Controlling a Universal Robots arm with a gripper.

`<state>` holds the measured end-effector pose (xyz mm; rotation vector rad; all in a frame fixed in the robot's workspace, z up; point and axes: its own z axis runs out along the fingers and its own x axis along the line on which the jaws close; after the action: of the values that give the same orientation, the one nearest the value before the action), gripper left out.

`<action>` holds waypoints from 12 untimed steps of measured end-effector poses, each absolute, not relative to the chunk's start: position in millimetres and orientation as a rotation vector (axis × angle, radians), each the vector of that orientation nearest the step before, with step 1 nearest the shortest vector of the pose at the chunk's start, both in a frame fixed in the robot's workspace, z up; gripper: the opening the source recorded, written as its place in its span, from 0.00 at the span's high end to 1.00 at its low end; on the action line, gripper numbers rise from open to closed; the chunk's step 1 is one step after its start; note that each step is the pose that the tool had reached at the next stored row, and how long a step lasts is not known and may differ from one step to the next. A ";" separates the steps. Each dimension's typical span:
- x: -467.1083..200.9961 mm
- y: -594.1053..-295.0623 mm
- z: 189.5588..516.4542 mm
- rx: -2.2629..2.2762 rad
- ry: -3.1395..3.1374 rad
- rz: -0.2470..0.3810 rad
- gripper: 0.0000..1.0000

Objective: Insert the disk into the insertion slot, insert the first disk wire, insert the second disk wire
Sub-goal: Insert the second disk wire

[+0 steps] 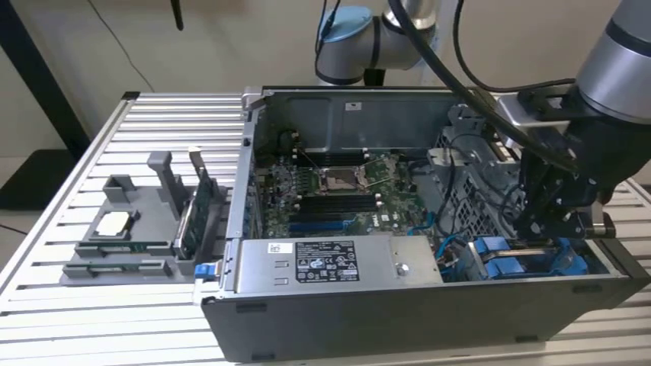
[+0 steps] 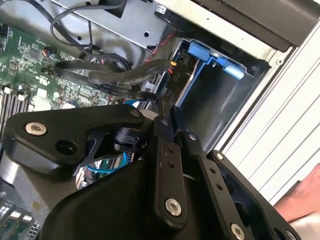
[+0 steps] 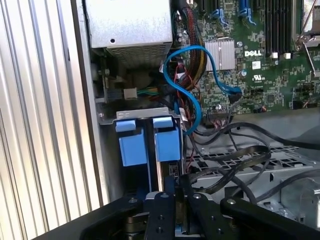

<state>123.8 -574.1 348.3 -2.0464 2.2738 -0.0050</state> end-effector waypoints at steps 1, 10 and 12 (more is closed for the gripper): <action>124.8 -574.2 348.1 -2.051 2.280 0.006 0.84; 132.2 -574.1 346.0 -2.059 2.290 0.034 0.84; 133.6 -574.0 345.6 -2.059 2.290 0.039 0.84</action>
<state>133.6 -574.0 345.6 -2.0587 2.2901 0.0394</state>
